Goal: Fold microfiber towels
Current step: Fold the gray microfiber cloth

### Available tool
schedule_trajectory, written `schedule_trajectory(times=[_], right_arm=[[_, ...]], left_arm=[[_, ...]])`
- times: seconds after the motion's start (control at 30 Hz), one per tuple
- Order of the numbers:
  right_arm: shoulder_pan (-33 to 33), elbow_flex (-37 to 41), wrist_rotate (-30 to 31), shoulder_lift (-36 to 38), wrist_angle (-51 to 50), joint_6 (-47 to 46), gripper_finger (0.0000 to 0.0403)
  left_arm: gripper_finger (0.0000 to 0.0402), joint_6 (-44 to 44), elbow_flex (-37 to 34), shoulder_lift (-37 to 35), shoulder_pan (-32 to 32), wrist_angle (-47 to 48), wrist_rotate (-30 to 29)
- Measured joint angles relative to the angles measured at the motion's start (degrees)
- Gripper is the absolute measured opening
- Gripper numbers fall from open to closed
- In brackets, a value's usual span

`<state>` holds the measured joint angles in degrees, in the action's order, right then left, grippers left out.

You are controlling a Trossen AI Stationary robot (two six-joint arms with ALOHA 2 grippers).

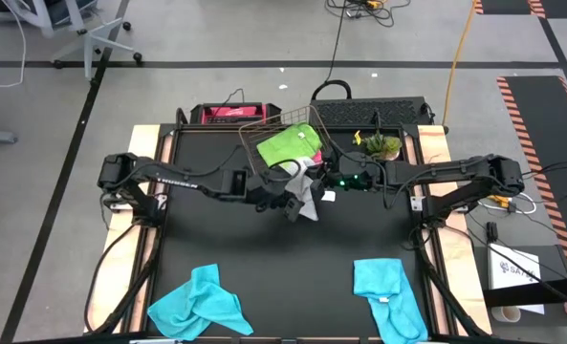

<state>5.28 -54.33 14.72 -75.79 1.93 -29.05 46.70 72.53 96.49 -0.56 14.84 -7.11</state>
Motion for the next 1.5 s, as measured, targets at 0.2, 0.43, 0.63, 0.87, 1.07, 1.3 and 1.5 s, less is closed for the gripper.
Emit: schedule_trajectory(times=[0.2,0.43,0.63,0.87,1.07,1.3,1.5], right_arm=[[0.0,0.0,0.0,0.0,0.0,0.4,0.0],[0.0,0.0,0.1,0.0,1.5,0.9,0.0],[0.0,0.0,-0.4,0.1,6.7,1.3,0.0],[-0.6,0.0,-2.9,0.0,1.1,-0.2,0.0],[-0.6,0.0,-2.9,0.0,0.8,-0.9,0.0],[-0.6,0.0,-2.9,0.0,1.3,-0.4,0.0],[-0.6,0.0,-3.0,0.0,1.2,-0.2,0.0]], left_arm=[[0.0237,2.0,0.0,0.0,1.5,0.1,0.7],[0.0237,1.7,0.0,0.4,1.6,0.2,0.2],[0.0237,2.6,0.0,2.0,1.5,1.4,0.8],[0.0237,2.6,0.0,1.7,1.6,-0.4,1.1],[0.0237,2.3,0.0,1.3,1.6,0.5,1.1],[0.0207,3.0,0.0,1.7,1.4,0.5,2.1],[0.0058,1.1,0.0,1.7,0.6,0.7,4.2]])
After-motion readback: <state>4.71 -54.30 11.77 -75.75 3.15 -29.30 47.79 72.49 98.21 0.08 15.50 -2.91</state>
